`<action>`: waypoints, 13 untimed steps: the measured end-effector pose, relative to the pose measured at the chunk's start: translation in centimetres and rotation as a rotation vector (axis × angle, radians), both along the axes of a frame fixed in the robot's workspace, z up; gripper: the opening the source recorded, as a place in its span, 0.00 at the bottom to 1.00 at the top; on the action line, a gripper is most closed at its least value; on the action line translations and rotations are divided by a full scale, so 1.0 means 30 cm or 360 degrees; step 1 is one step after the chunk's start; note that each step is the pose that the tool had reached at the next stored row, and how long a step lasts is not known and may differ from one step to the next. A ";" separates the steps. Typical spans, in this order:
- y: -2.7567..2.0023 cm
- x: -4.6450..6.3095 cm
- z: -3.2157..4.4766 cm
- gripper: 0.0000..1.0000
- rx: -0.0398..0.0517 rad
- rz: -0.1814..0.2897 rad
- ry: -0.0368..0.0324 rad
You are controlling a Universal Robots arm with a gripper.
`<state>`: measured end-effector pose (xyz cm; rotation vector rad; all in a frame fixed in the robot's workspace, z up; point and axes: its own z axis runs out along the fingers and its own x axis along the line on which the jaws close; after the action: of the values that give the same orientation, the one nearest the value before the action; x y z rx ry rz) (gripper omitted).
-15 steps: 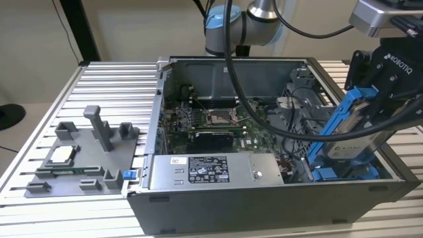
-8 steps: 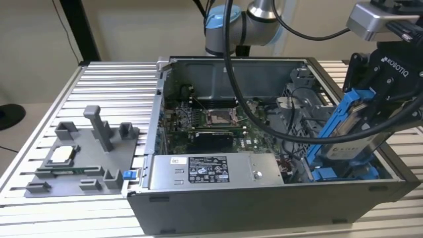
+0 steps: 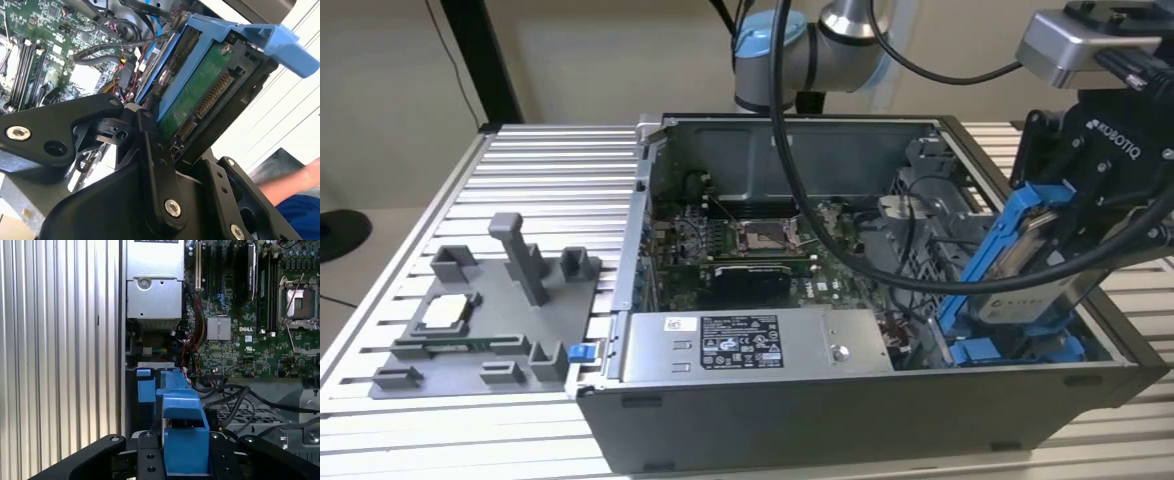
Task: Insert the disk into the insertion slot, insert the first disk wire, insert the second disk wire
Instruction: 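Insert the disk into the insertion slot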
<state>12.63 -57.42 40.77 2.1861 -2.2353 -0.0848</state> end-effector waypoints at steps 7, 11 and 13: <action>0.000 0.001 -0.001 0.00 0.0001 0.0001 0.0010; -0.002 0.000 0.004 0.00 0.0007 0.0000 0.0020; -0.004 0.001 0.005 0.00 0.0010 0.0000 0.0024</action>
<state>12.65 -57.53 40.93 2.1811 -2.2300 -0.1077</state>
